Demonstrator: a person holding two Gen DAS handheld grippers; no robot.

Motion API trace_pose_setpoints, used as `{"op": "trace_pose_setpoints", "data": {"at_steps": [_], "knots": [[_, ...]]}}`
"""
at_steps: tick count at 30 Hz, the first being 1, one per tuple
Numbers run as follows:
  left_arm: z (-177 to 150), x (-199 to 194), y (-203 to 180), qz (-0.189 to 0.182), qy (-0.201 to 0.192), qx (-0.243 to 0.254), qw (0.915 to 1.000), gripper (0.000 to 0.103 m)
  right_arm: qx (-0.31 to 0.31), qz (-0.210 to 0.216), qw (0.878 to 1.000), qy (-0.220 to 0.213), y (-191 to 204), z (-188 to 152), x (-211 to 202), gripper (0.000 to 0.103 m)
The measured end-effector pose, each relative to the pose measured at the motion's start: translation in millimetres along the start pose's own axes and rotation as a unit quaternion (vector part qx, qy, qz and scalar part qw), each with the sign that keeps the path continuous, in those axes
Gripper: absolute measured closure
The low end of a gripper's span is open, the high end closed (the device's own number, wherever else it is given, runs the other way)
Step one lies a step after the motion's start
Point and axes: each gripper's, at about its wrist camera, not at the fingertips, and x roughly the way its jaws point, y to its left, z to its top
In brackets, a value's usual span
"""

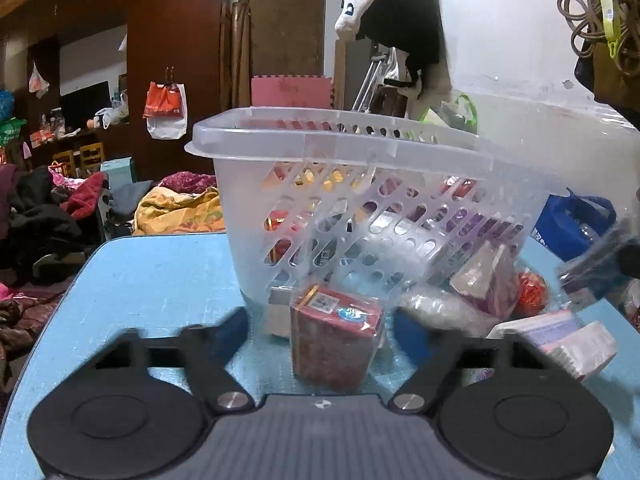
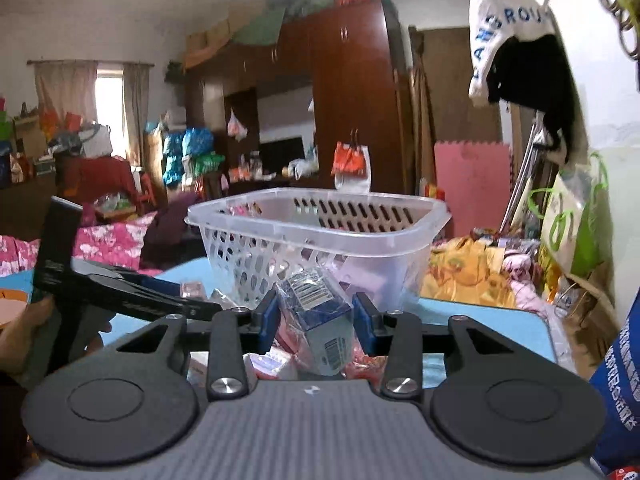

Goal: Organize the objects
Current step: 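Grasp the red box with the left gripper while the right grasps a white-blue carton, then lower both boxes into the basket and open both grippers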

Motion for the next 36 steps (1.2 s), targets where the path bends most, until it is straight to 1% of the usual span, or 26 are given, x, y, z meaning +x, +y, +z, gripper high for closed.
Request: {"op": "trace_pose_setpoints", "data": {"at_steps": [1, 3, 7, 12, 16, 22, 23, 26, 28, 31, 34, 36], "knots": [[0, -1, 0, -0.003, -0.001, -0.001, 1.0000, 0.053, 0.005, 0.002, 1.000, -0.006, 0, -2, -4, 0.060], [-2, -2, 1, 0.000, -0.008, -0.003, 1.0000, 0.053, 0.016, 0.010, 1.000, -0.016, -4, -6, -11, 0.060], [-3, -13, 5, -0.002, -0.039, -0.008, 0.9992, 0.053, 0.032, -0.002, 0.999, -0.029, -8, -14, -16, 0.060], [-3, -26, 22, -0.028, -0.070, -0.046, 0.9961, 0.053, 0.049, -0.001, 0.998, -0.043, -17, -13, -18, 0.061], [-2, -27, 31, -0.052, -0.074, -0.068, 0.9936, 0.053, 0.062, 0.012, 0.996, -0.064, -17, -19, -28, 0.061], [-5, -33, 27, -0.062, -0.092, -0.059, 0.9921, 0.053, 0.069, 0.020, 0.994, -0.079, -17, -17, -29, 0.061], [-5, -33, 26, -0.059, -0.093, -0.057, 0.9923, 0.053, 0.067, 0.021, 0.994, -0.080, -16, -17, -28, 0.061], [-5, -33, 26, -0.067, -0.091, -0.059, 0.9919, 0.053, 0.062, 0.025, 0.994, -0.083, -14, -16, -30, 0.061], [-6, -38, 28, -0.072, -0.101, -0.067, 0.9901, 0.053, 0.063, 0.024, 0.994, -0.087, -15, -14, -31, 0.061], [-4, -50, 31, -0.092, -0.119, -0.081, 0.9853, 0.053, 0.067, 0.030, 0.993, -0.095, -16, -6, -34, 0.061], [14, -68, 28, -0.105, -0.143, -0.080, 0.9810, 0.053, 0.057, 0.034, 0.992, -0.103, -12, 14, -29, 0.061], [36, -76, 27, -0.127, -0.152, -0.085, 0.9766, 0.053, 0.044, 0.037, 0.992, -0.108, -5, 32, -21, 0.061]]}}
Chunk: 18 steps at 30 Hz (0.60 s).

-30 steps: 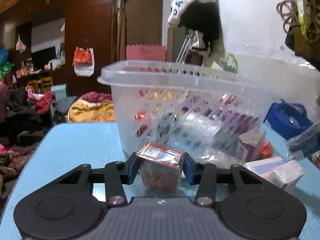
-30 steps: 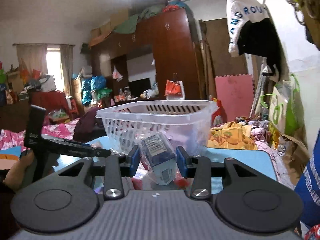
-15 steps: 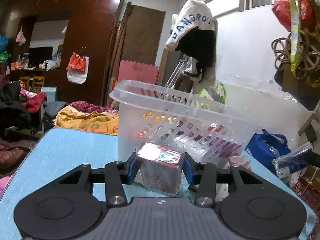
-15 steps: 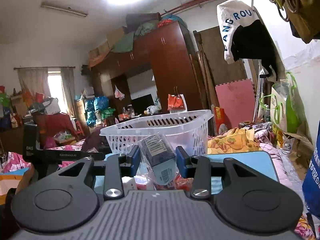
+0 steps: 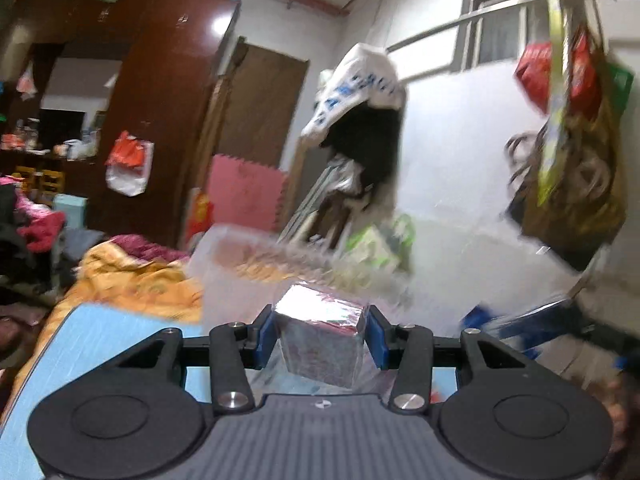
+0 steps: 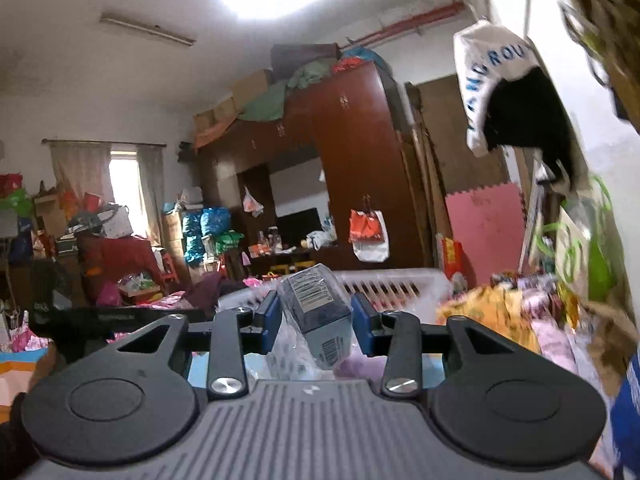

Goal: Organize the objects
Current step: 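Lower both boxes into the basket and open both grippers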

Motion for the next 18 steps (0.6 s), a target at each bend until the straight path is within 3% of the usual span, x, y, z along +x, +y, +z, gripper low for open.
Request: {"op": "trace_pose_setpoints", "data": {"at_steps": [4, 5, 11, 12, 13, 15, 17, 18], "knots": [[52, 20, -17, 0.001, -0.004, -0.001, 1.0000, 0.053, -0.031, -0.008, 0.999, 0.006, 19, 25, 41, 0.061], [64, 32, -22, 0.016, -0.002, 0.004, 0.9999, 0.053, -0.037, -0.011, 0.999, 0.017, 23, 29, 56, 0.061], [81, 94, -25, 0.079, 0.044, 0.008, 0.9959, 0.051, -0.064, -0.049, 0.995, 0.062, 27, 31, 110, 0.060], [80, 102, -24, 0.084, 0.053, 0.014, 0.9950, 0.039, -0.067, -0.050, 0.994, 0.070, 25, 30, 115, 0.057], [78, 110, -22, 0.084, 0.064, 0.019, 0.9942, 0.020, -0.071, -0.050, 0.993, 0.076, 24, 28, 119, 0.052], [71, 122, -13, 0.080, 0.094, 0.020, 0.9921, 0.017, -0.090, -0.064, 0.991, 0.074, 23, 24, 120, 0.019], [64, 115, -3, 0.087, 0.087, -0.005, 0.9924, 0.019, -0.096, -0.080, 0.990, 0.060, 24, 20, 107, 0.009], [61, 105, -1, 0.085, 0.077, -0.013, 0.9933, 0.019, -0.090, -0.076, 0.991, 0.057, 23, 20, 96, 0.009]]}}
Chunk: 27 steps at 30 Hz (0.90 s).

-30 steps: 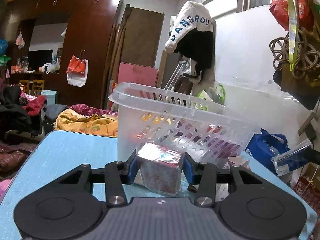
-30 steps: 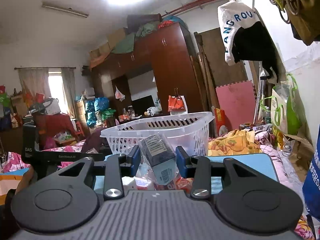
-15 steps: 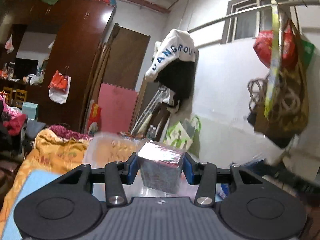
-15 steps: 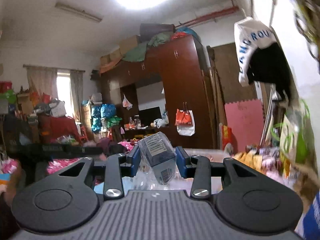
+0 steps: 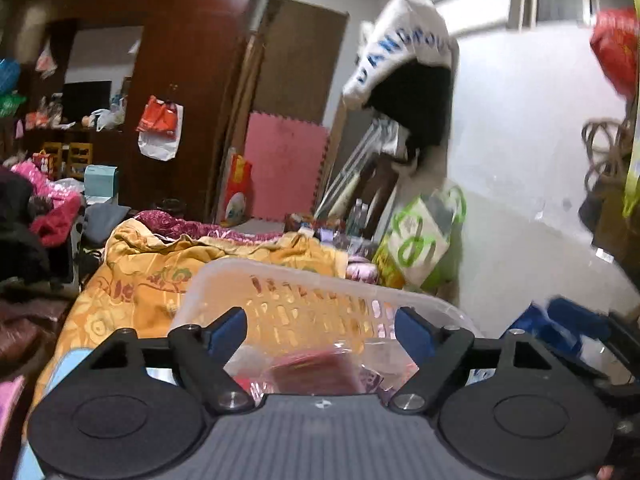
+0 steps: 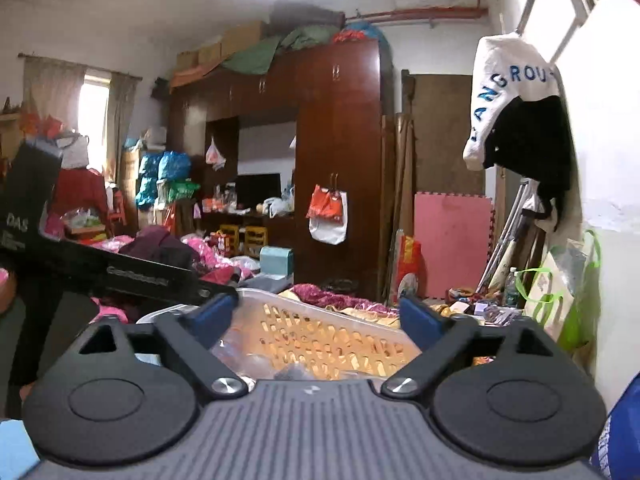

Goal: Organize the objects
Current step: 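Lower both boxes into the basket and open both grippers, then grasp the purple 'ha' box with the left gripper while the right grasps the THANK YOU box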

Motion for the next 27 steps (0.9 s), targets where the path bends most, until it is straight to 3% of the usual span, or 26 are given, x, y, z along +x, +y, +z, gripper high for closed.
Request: {"op": "trace_pose_setpoints", "data": {"at_steps": [3, 6, 10, 13, 15, 17, 18, 19, 20, 27], "knots": [[-29, -42, -3, -0.002, -0.028, -0.004, 0.9996, 0.018, 0.029, 0.022, 0.999, -0.013, -9, -12, -40, 0.000], [-86, -79, -24, -0.015, -0.027, 0.028, 0.9991, 0.018, 0.033, 0.035, 0.999, -0.003, -10, -38, -77, 0.000], [-149, -107, -53, -0.054, -0.013, 0.063, 0.9965, 0.018, 0.049, 0.002, 0.999, 0.014, -17, -76, -103, 0.000], [-179, -105, -83, -0.050, 0.014, 0.127, 0.9906, 0.018, 0.091, -0.028, 0.995, 0.009, -31, -96, -113, 0.000], [-197, -97, -100, -0.029, 0.029, 0.163, 0.9857, 0.018, 0.133, -0.038, 0.990, -0.001, -43, -101, -118, 0.000], [-206, -86, -106, -0.003, 0.031, 0.173, 0.9845, 0.022, 0.157, -0.053, 0.986, 0.000, -48, -101, -119, 0.000], [-208, -83, -105, 0.001, 0.029, 0.168, 0.9853, 0.032, 0.163, -0.066, 0.984, 0.003, -47, -98, -118, 0.000], [-208, -80, -103, 0.007, 0.031, 0.162, 0.9864, 0.053, 0.164, -0.079, 0.983, 0.005, -45, -97, -117, 0.000], [-208, -79, -99, 0.008, 0.032, 0.154, 0.9875, 0.061, 0.161, -0.088, 0.983, 0.007, -39, -96, -114, 0.000], [-203, -99, -66, 0.036, -0.005, 0.142, 0.9892, 0.061, 0.085, -0.030, 0.995, 0.042, 18, -103, -86, 0.000]]}}
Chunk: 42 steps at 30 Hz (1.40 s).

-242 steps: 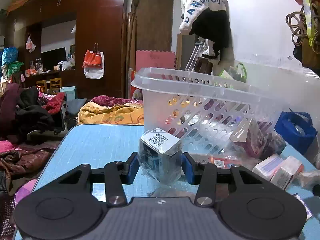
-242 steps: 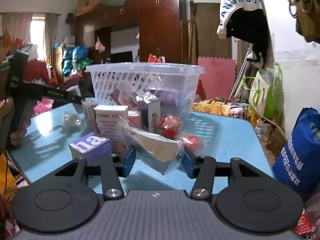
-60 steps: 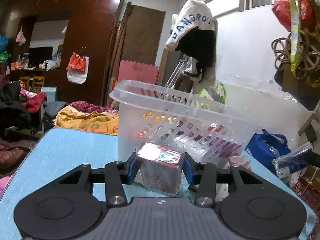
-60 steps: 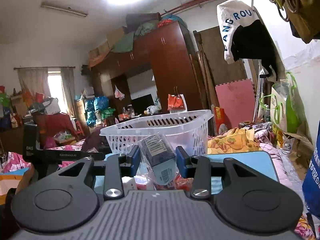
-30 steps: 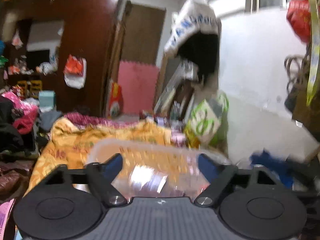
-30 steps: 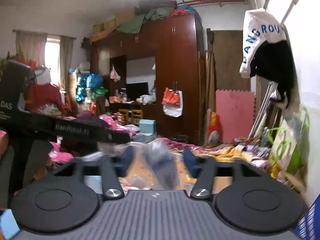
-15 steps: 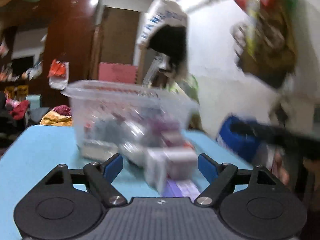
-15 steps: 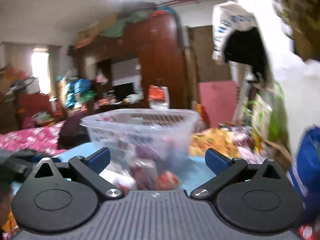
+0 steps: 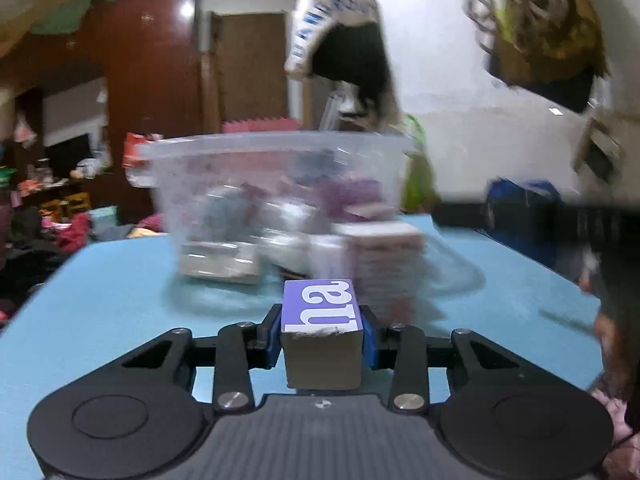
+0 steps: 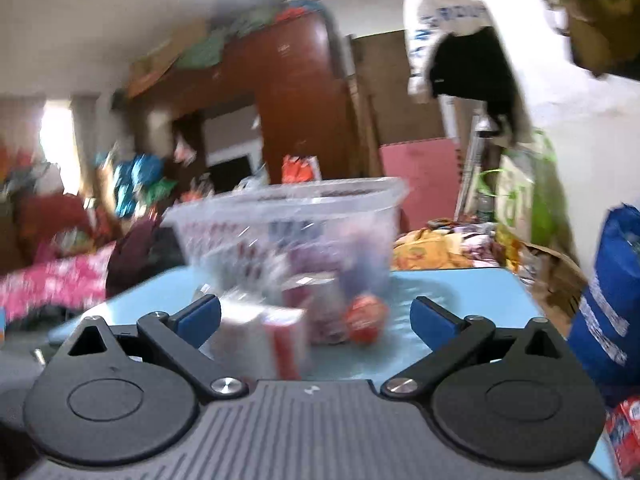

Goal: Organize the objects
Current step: 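Grasp the purple 'ha' box with the left gripper while the right grasps the THANK YOU box, then carry both boxes over the basket and open both grippers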

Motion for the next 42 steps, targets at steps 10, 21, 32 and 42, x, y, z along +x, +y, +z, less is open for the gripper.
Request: {"op": "trace_pose_setpoints", "data": {"at_steps": [10, 21, 32, 42], "knots": [[5, -11, 54, 0.038, -0.023, -0.051, 0.9977, 0.060, -0.054, -0.001, 0.997, 0.058, 51, -8, 33, 0.022], [3, -19, 50, 0.035, -0.045, -0.044, 0.9974, 0.060, -0.035, -0.009, 0.999, 0.030, 46, -16, 22, 0.049], [6, -18, 60, 0.006, -0.061, -0.053, 0.9967, 0.060, -0.021, 0.011, 0.999, -0.034, 15, 4, -17, 0.049], [53, -22, 78, -0.054, -0.092, -0.088, 0.9904, 0.060, -0.035, 0.047, 0.995, -0.076, 11, 52, -21, 0.049]]}}
